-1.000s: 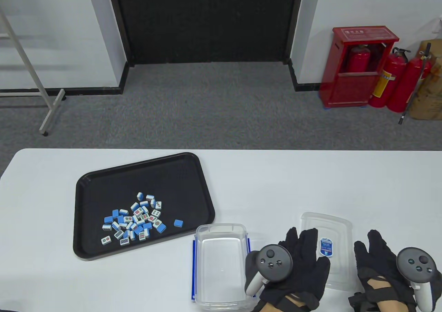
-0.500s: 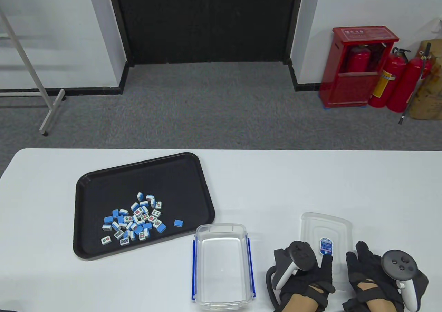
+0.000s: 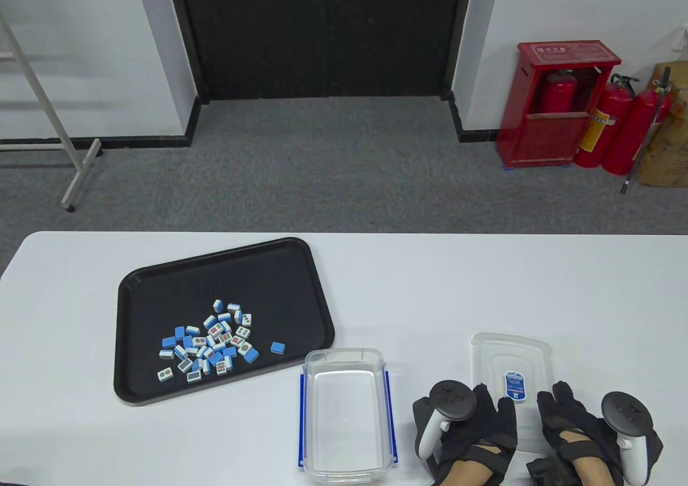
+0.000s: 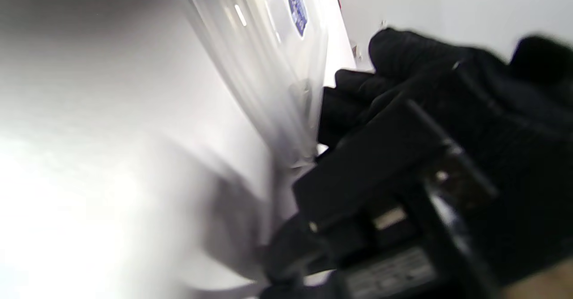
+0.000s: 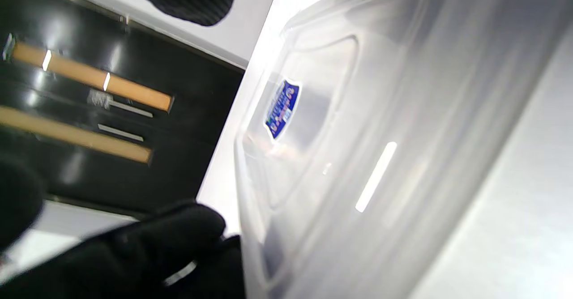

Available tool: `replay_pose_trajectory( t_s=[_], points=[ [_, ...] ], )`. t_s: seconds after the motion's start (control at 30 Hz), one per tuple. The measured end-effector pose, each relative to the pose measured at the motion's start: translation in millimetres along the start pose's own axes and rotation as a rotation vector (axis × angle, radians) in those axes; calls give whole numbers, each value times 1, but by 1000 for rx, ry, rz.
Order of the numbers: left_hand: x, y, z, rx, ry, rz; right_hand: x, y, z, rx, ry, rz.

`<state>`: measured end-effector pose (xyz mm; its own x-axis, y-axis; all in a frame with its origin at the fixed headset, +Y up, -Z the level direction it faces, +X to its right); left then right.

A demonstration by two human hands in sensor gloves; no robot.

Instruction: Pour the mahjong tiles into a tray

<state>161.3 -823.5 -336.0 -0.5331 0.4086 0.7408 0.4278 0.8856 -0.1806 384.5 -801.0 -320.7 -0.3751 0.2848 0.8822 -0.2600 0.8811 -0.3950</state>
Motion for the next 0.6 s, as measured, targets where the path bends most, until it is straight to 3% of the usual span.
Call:
replay_pose_trajectory(
  t_s=[0.2, 0.3, 0.47, 0.6],
  points=[
    [7, 3, 8, 78, 3, -50, 4, 2, 1, -65, 21, -5],
    [18, 20, 16, 90, 29, -116, 9, 11, 2, -95, 17, -46],
    [62, 74, 47, 16, 127, -263, 28, 52, 1, -248, 13, -225],
    [102, 92, 73, 5, 168, -315, 52, 91, 5, -301, -27, -408]
  ],
)
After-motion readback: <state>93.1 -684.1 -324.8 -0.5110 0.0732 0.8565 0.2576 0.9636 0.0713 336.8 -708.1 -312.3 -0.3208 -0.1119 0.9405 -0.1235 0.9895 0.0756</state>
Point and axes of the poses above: the tracker on the back of each hand, its own y axis roughly to the thumb side, its own x axis roughly from the fingertips to the wrist, z = x × y, the point moved 5 cm from there along -x, roughly from the wrist to the fingertips, and after that the axes turned 4 degrees about -y, right-handed, at the moved point
